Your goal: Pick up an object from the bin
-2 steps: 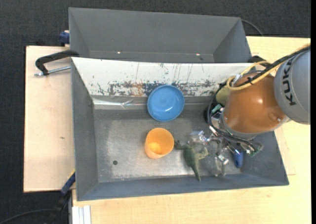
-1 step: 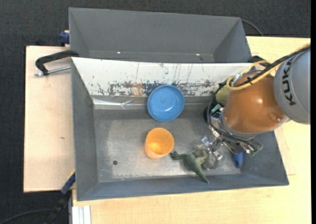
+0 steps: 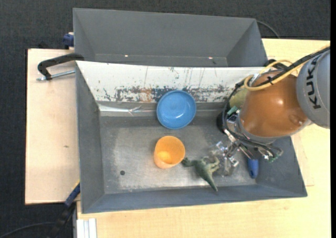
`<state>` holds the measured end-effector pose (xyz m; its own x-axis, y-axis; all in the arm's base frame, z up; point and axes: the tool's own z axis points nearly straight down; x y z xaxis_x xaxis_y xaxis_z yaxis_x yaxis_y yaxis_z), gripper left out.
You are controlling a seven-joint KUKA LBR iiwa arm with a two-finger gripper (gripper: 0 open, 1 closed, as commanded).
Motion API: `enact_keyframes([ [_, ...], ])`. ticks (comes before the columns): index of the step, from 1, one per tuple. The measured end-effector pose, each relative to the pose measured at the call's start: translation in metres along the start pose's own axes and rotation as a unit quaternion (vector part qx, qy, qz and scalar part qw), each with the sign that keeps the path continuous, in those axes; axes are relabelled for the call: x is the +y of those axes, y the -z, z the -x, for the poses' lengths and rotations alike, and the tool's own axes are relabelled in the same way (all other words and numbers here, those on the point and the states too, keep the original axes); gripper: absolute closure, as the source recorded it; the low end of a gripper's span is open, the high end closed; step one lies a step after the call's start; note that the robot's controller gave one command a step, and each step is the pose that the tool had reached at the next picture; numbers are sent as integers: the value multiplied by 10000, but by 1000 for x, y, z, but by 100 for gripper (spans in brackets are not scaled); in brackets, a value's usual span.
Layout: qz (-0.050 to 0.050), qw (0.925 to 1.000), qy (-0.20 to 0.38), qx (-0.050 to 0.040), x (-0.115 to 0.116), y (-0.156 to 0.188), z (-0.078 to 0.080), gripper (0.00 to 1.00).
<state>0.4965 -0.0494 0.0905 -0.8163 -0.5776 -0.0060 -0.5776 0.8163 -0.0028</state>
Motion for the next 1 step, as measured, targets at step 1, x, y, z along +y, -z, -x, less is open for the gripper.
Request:
enact_keyframes([
  [1, -25, 10000, -10, -25, -2, 104, 3, 100],
])
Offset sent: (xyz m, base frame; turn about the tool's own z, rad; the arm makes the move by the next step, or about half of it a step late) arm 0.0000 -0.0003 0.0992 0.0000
